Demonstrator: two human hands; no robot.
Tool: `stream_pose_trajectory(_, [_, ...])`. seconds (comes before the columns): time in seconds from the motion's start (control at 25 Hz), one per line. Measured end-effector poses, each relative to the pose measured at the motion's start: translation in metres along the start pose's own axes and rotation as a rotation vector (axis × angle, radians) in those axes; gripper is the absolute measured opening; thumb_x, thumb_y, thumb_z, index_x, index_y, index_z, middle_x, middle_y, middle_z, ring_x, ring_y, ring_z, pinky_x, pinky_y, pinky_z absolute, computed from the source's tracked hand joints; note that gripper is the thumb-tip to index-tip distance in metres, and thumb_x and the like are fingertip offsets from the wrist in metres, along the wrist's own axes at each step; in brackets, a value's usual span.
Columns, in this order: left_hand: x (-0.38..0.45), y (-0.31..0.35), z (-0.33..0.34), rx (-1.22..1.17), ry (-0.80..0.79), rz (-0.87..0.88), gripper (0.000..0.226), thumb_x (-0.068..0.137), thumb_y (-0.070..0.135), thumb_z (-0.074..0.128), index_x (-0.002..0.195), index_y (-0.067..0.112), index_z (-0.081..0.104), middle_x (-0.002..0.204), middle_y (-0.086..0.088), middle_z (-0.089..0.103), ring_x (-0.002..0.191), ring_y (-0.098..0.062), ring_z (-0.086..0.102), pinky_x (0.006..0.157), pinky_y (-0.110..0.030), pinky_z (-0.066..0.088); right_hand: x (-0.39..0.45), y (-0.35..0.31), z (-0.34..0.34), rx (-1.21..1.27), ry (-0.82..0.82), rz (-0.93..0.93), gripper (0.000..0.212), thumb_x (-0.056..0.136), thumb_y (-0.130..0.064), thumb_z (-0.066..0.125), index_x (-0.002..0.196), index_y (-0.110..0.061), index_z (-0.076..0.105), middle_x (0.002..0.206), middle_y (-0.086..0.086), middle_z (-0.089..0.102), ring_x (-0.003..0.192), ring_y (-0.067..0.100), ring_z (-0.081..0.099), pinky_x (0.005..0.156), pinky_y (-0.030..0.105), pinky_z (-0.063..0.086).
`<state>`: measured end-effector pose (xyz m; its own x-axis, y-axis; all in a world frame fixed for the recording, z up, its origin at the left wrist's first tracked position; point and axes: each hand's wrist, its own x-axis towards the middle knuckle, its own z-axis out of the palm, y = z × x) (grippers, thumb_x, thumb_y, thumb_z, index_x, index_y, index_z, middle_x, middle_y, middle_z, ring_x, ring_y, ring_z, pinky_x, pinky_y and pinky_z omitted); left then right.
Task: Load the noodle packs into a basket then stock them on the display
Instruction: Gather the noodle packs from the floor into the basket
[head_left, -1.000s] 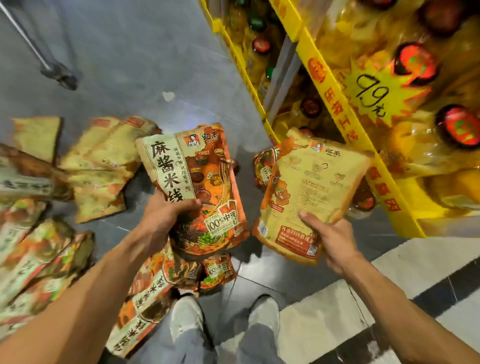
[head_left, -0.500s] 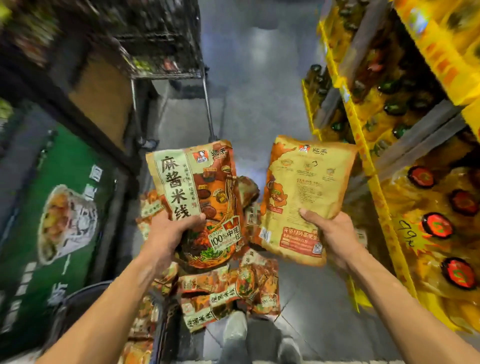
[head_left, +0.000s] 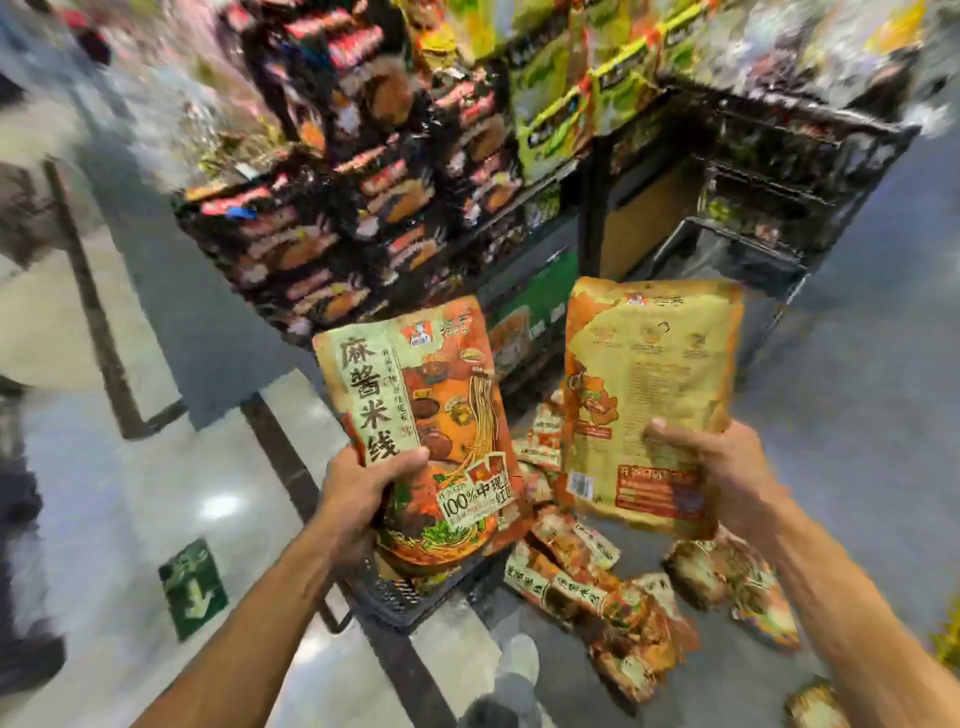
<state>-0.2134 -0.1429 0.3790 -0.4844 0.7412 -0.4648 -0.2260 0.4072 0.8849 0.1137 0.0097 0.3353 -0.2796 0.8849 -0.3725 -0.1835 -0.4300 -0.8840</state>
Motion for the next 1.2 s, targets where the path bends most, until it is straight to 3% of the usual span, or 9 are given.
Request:
stream_pose_trajectory(0.12, [-0.027, -0.004, -0.057, -0.02, 0.096, 0.004, 0.068, 0.048, 0.025, 0.095, 0.109, 0.012, 0.07, 0.103, -0.011, 0.078, 0.096, -0.034, 0.075, 0.088, -0.048, 0.058, -0.001, 0.002, 0.05, -0.052, -0.112, 0.029, 0.043, 0.065, -0.016, 0.083, 0.106, -0.004, 0.073, 0.103, 0.013, 0.078, 0.09, 0.033, 0.076, 0.073, 0.038, 0.064])
stream_pose_trajectory(0.28, [-0.016, -0.02, -0.102, -0.093, 0.13, 0.018, 0.085, 0.03, 0.037, 0.098, 0.108, 0.017, 0.071, 0.104, -0.006, 0.078, 0.095, -0.027, 0.076, 0.084, -0.043, 0.058, 0.018, 0.024, 0.108, -0.157, -0.208, 0.105, 0.048, 0.07, -0.012, 0.079, 0.115, -0.001, 0.069, 0.107, 0.018, 0.076, 0.092, 0.038, 0.075, 0.08, 0.046, 0.062])
stream_pose_trajectory(0.4, [0.009, -0.042, -0.131, -0.163, 0.15, -0.031, 0.07, 0.046, 0.023, 0.098, 0.11, 0.015, 0.07, 0.104, -0.005, 0.079, 0.096, -0.027, 0.075, 0.076, -0.037, 0.061, 0.038, 0.048, 0.155, -0.235, -0.262, 0.173, 0.067, 0.055, -0.027, 0.094, 0.112, -0.003, 0.07, 0.103, 0.017, 0.078, 0.086, 0.034, 0.077, 0.067, 0.04, 0.064])
stream_pose_trajectory(0.56, [0.045, -0.083, -0.164, -0.255, 0.166, -0.146, 0.084, 0.036, 0.033, 0.1, 0.112, 0.015, 0.07, 0.106, -0.005, 0.078, 0.096, -0.024, 0.075, 0.084, -0.04, 0.058, 0.067, 0.086, 0.2, -0.344, -0.284, 0.287, 0.077, 0.043, -0.036, 0.099, 0.109, -0.009, 0.07, 0.101, 0.012, 0.079, 0.087, 0.031, 0.077, 0.068, 0.039, 0.062])
stream_pose_trajectory(0.64, [0.063, -0.107, -0.172, -0.303, 0.206, -0.213, 0.057, 0.057, 0.015, 0.095, 0.107, 0.017, 0.069, 0.103, -0.004, 0.079, 0.092, -0.021, 0.076, 0.082, -0.039, 0.058, 0.085, 0.105, 0.212, -0.426, -0.303, 0.352, 0.091, 0.031, -0.044, 0.1, 0.11, -0.012, 0.07, 0.103, 0.009, 0.079, 0.091, 0.029, 0.077, 0.074, 0.04, 0.059])
stream_pose_trajectory(0.68, [0.072, -0.121, -0.174, -0.315, 0.228, -0.245, 0.046, 0.067, 0.006, 0.09, 0.106, 0.019, 0.068, 0.101, -0.003, 0.079, 0.09, -0.02, 0.076, 0.083, -0.04, 0.058, 0.095, 0.116, 0.216, -0.455, -0.316, 0.375, 0.09, 0.034, -0.043, 0.1, 0.112, -0.011, 0.07, 0.104, 0.008, 0.079, 0.092, 0.027, 0.077, 0.075, 0.038, 0.059])
stream_pose_trajectory(0.8, [0.107, -0.167, -0.173, -0.32, 0.272, -0.342, 0.039, 0.076, 0.003, 0.081, 0.108, 0.021, 0.068, 0.102, 0.0, 0.079, 0.095, -0.021, 0.075, 0.09, -0.044, 0.056, 0.132, 0.152, 0.22, -0.521, -0.345, 0.422, 0.071, 0.051, -0.035, 0.095, 0.113, -0.013, 0.068, 0.099, 0.002, 0.08, 0.087, 0.02, 0.078, 0.065, 0.028, 0.06])
stream_pose_trajectory(0.92, [0.149, -0.221, -0.168, -0.334, 0.29, -0.404, 0.045, 0.073, 0.008, 0.082, 0.113, 0.02, 0.067, 0.103, 0.001, 0.079, 0.094, -0.019, 0.076, 0.089, -0.042, 0.057, 0.18, 0.203, 0.21, -0.584, -0.317, 0.474, 0.032, 0.082, -0.011, 0.077, 0.112, -0.015, 0.068, 0.099, 0.0, 0.08, 0.086, 0.018, 0.077, 0.072, 0.033, 0.058])
stream_pose_trajectory(1.2, [0.263, -0.381, -0.147, -0.427, 0.416, -0.557, 0.042, 0.07, 0.013, 0.086, 0.108, 0.018, 0.068, 0.1, -0.002, 0.079, 0.1, -0.027, 0.072, 0.101, -0.052, 0.05, 0.299, 0.378, 0.182, -0.72, -0.337, 0.642, 0.027, 0.083, -0.005, 0.076, 0.109, -0.014, 0.072, 0.106, 0.009, 0.078, 0.095, 0.028, 0.076, 0.086, 0.044, 0.059])
